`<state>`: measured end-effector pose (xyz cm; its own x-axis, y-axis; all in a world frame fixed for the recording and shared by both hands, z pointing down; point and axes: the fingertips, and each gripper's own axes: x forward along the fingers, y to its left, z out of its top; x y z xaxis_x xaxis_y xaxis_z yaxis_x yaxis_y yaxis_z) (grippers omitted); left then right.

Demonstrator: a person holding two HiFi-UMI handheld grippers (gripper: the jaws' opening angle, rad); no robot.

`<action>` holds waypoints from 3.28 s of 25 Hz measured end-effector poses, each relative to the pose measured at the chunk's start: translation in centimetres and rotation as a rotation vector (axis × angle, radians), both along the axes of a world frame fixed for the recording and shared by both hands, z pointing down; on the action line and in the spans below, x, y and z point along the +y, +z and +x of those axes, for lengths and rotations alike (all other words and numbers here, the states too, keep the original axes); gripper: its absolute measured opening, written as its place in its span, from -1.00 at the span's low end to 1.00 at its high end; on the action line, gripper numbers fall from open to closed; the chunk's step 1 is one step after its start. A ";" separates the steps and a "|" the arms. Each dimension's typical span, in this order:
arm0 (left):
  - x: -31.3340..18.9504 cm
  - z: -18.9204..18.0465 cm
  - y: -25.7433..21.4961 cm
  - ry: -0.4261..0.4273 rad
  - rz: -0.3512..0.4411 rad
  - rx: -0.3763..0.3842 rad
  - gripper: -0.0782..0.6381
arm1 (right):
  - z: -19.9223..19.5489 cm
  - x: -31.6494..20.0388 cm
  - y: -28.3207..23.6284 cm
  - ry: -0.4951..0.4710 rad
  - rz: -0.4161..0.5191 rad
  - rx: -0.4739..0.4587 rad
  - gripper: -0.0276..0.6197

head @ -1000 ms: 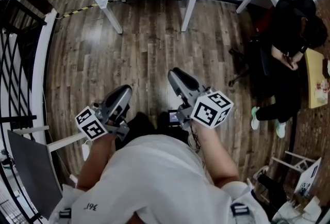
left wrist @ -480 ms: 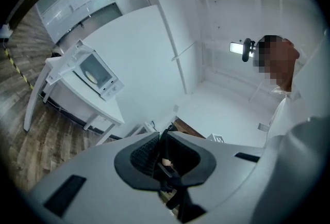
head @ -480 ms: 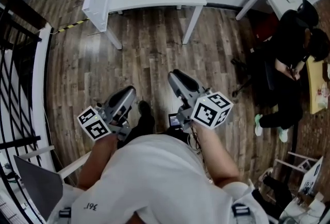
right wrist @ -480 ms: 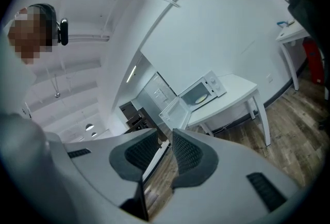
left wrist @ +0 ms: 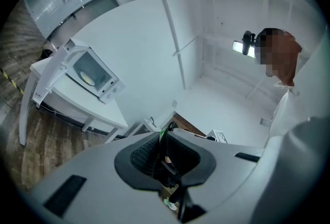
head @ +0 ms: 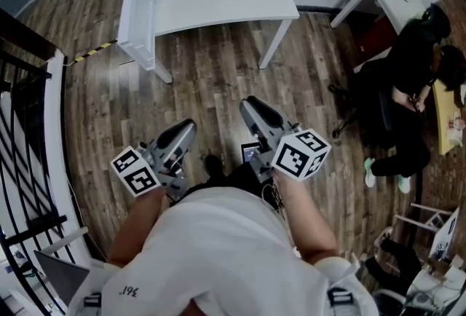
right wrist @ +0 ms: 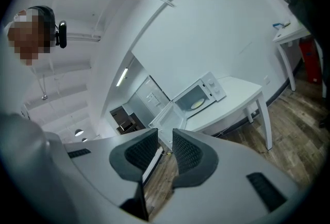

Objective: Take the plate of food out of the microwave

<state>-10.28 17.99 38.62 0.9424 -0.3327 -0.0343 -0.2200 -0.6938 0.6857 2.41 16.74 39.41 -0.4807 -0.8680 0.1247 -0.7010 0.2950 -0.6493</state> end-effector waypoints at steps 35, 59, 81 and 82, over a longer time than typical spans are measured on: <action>-27.4 14.0 2.8 -0.287 -0.046 -0.130 -0.70 | 14.9 -28.1 2.3 -0.200 -0.057 0.018 -0.70; -41.0 9.7 5.7 -0.169 -0.052 -0.188 -0.70 | 7.9 -41.1 4.0 -0.143 -0.121 0.073 -0.70; -50.4 8.2 10.4 -0.382 -0.098 -0.278 -0.70 | 5.3 -50.8 9.6 -0.243 -0.156 0.265 -0.70; -51.3 8.1 10.9 -0.395 -0.095 -0.291 -0.70 | 4.8 -51.8 10.2 -0.248 -0.147 0.297 -0.70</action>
<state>-2.22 -33.29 49.53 0.7099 -0.6550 0.2588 -0.6448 -0.4567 0.6129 7.19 -35.06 49.60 -0.5978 -0.6926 0.4037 -0.7833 0.3977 -0.4777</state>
